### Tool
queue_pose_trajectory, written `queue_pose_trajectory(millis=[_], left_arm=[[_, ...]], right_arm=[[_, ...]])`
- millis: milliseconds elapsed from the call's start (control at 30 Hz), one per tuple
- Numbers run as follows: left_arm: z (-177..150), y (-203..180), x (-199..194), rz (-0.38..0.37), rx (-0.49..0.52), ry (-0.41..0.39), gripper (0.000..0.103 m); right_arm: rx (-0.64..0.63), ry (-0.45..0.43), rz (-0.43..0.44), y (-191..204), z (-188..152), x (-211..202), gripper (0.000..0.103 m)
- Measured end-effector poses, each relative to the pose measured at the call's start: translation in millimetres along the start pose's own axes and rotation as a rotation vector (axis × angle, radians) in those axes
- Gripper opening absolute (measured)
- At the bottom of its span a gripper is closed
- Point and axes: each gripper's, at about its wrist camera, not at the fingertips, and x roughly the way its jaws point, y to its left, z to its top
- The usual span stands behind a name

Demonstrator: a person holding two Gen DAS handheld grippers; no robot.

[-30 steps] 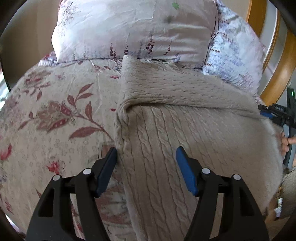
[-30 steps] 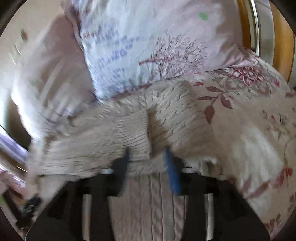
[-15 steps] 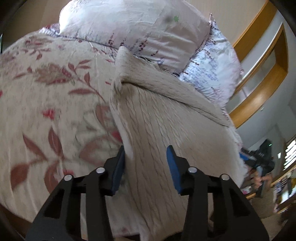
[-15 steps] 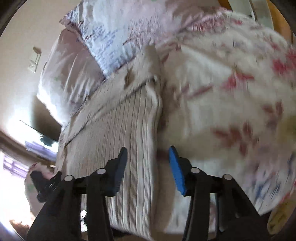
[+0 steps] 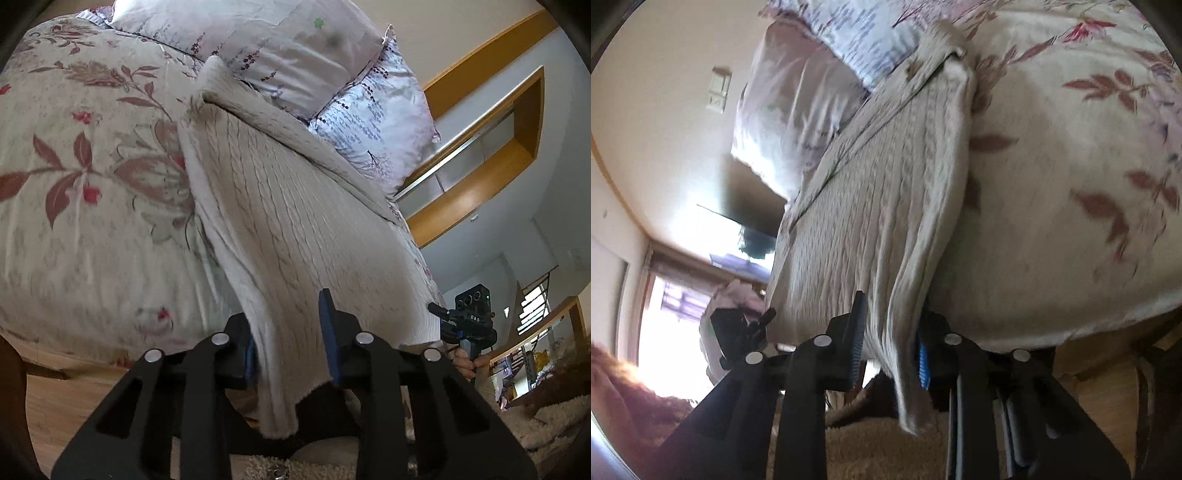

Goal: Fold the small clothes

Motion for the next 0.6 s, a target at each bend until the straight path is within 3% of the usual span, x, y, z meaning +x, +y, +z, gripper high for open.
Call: queue_pose_trajectory(millis=[133,200,300,600], left_arm=[[-4,-2,0,0.008,0.01,0.026,0.019],[-7,-5,3,0.012,0.022,0.048,0.013],[-7,-12,5,0.051,0.064,0.067,0.007],[64,-32,-17,0.19,0.142,-0.142,0.006]], right_arm=[[-0.034,0.019,-0.02,5,-6,1,0.019],[-0.059,0.023,-0.031,11,-7,2,0.011],[-0.139,-0.01,-0.082,27,-6,1,0.008],[-0.413,-0.369,-0.256,89,29,-28,0.007]])
